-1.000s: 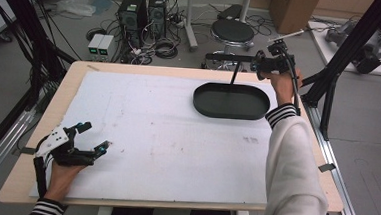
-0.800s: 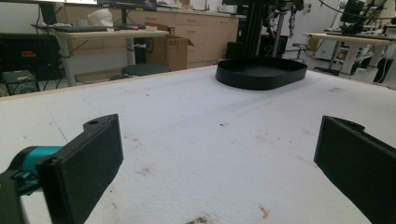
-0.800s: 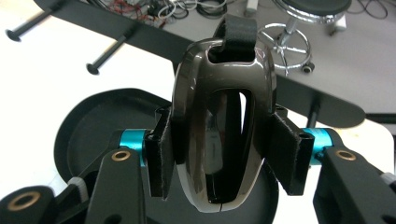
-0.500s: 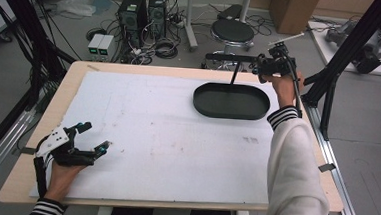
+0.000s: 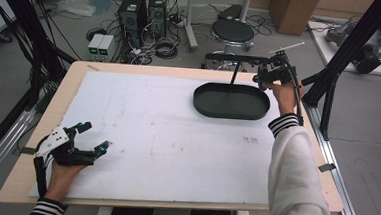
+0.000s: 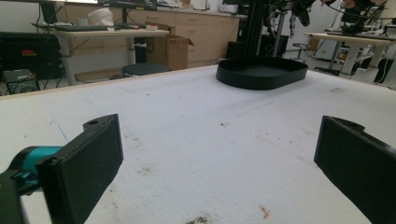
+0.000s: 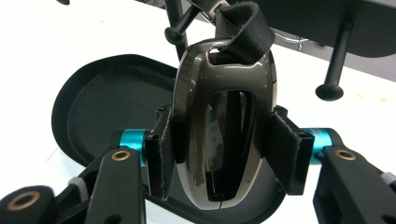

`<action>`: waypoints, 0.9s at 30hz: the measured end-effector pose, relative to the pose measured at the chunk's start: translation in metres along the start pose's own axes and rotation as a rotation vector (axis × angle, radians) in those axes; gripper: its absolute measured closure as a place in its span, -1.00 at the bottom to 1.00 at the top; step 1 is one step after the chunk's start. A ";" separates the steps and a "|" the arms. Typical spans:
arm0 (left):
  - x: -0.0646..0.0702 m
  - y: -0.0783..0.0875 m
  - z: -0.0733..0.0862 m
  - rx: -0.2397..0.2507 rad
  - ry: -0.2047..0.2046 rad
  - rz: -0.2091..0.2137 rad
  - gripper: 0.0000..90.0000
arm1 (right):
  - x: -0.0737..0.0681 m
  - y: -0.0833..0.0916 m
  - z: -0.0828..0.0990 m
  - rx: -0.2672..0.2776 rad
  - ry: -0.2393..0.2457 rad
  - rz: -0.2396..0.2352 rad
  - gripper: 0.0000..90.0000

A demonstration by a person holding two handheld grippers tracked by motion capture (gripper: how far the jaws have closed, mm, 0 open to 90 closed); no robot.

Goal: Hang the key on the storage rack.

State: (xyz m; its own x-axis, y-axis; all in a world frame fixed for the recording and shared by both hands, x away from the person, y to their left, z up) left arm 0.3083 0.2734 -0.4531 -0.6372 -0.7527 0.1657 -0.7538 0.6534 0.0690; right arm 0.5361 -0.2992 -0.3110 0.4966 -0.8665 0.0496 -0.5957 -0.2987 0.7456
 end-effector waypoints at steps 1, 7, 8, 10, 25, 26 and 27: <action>0.000 0.000 0.000 0.000 -0.001 0.000 -0.96 | 0.000 0.000 0.000 0.001 0.001 -0.002 0.07; 0.000 0.000 0.000 0.000 -0.002 0.001 -0.96 | 0.001 -0.006 0.004 -0.019 -0.014 -0.008 0.07; 0.000 0.000 0.000 0.001 -0.001 0.001 -0.96 | 0.001 -0.007 0.006 -0.005 -0.004 -0.001 0.07; 0.000 0.000 0.000 0.001 -0.001 0.002 -0.96 | 0.001 -0.010 0.011 0.004 -0.010 -0.006 0.07; 0.000 0.000 0.000 0.000 -0.004 0.002 -0.96 | 0.004 -0.026 0.028 -0.003 -0.048 0.002 0.07; 0.000 0.000 0.000 0.000 -0.004 0.002 -0.96 | 0.004 -0.027 0.028 0.001 -0.050 -0.002 0.07; 0.000 0.000 0.000 -0.001 -0.004 0.002 -0.96 | 0.004 -0.028 0.028 -0.001 -0.048 -0.002 0.07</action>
State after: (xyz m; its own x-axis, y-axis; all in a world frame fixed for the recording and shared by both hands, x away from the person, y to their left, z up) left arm 0.3081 0.2730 -0.4531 -0.6392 -0.7518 0.1619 -0.7526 0.6548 0.0693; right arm 0.5371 -0.3053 -0.3499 0.4669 -0.8842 0.0159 -0.5938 -0.3002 0.7465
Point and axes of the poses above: each handheld gripper's, and its own axes: y roughly backward along the jaws, z roughly out of its underside, x roughly to its right, the point moved 3 cm from there along -y, roughly forward along the jaws, and after that the axes turned 6 degrees about y, right-handed, at the moved point
